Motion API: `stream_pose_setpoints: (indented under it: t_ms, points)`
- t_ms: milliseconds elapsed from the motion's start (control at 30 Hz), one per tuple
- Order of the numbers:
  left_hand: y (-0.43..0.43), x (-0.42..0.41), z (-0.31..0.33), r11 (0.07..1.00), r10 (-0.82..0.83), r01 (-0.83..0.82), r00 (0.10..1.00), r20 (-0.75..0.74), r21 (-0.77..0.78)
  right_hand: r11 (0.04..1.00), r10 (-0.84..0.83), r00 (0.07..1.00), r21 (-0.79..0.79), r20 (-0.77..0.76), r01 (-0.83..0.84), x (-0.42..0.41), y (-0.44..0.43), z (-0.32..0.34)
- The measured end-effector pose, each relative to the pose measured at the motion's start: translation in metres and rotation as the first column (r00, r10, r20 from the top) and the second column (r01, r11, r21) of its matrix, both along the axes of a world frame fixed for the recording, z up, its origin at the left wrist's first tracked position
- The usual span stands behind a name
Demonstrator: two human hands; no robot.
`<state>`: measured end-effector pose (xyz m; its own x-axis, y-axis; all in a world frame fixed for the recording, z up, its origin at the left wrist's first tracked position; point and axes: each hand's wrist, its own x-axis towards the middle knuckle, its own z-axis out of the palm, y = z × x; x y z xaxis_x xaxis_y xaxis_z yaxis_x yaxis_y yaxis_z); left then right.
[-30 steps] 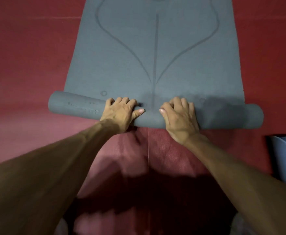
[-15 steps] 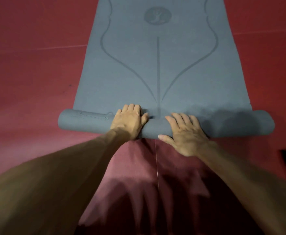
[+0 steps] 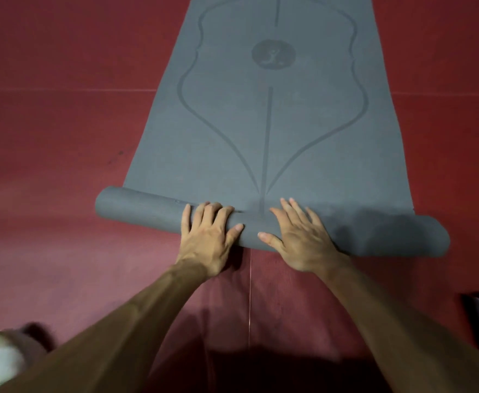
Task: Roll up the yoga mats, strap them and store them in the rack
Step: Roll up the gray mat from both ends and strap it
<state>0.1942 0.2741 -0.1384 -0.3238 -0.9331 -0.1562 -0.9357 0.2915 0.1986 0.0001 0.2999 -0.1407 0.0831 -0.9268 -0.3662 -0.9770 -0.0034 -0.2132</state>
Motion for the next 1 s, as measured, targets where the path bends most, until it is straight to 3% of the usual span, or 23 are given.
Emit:
stream_pose_setpoints:
  t_ms: [100, 167, 233, 300, 500, 733, 900, 1000]
  points:
    - [-0.011, 0.004, -0.003, 0.995, -0.095, 0.096, 0.994, 0.052, -0.025, 0.997, -0.028, 1.0, -0.074, -0.01, 0.027, 0.002, 0.004, 0.002]
    - [-0.019, 0.004, -0.003, 0.991, -0.128, 0.129, 0.99, 0.066, -0.021, 0.972, -0.036, 0.999, -0.235, -0.025, 0.029, 0.004, 0.008, 0.003]
    - [-0.03, 0.0, 0.0, 0.99, -0.142, 0.141, 0.987, 0.071, 0.024, 0.916, -0.053, 0.997, -0.401, -0.049, 0.029, 0.003, 0.015, -0.002]
    - [-0.045, -0.005, 0.002, 0.985, -0.146, 0.138, 0.985, 0.088, 0.1, 0.897, -0.046, 0.996, -0.443, -0.073, 0.009, 0.004, 0.023, -0.007]
    - [-0.067, -0.017, 0.002, 0.976, -0.14, 0.11, 0.978, 0.151, 0.19, 0.912, -0.052, 0.985, -0.411, -0.164, -0.021, 0.005, 0.015, -0.014]
    - [-0.088, -0.029, 0.006, 0.984, -0.092, 0.07, 0.987, 0.131, 0.161, 0.937, -0.034, 0.963, -0.345, -0.267, -0.062, -0.004, -0.025, -0.009]
    - [-0.084, -0.029, 0.016, 0.995, -0.1, 0.098, 0.988, 0.115, 0.025, 0.937, -0.017, 0.958, -0.339, -0.288, -0.085, -0.011, -0.041, 0.0]
    - [-0.077, -0.025, 0.023, 0.993, -0.111, 0.108, 0.991, 0.071, 0.042, 0.962, 0.012, 0.966, -0.26, -0.259, -0.081, -0.011, -0.044, 0.013]
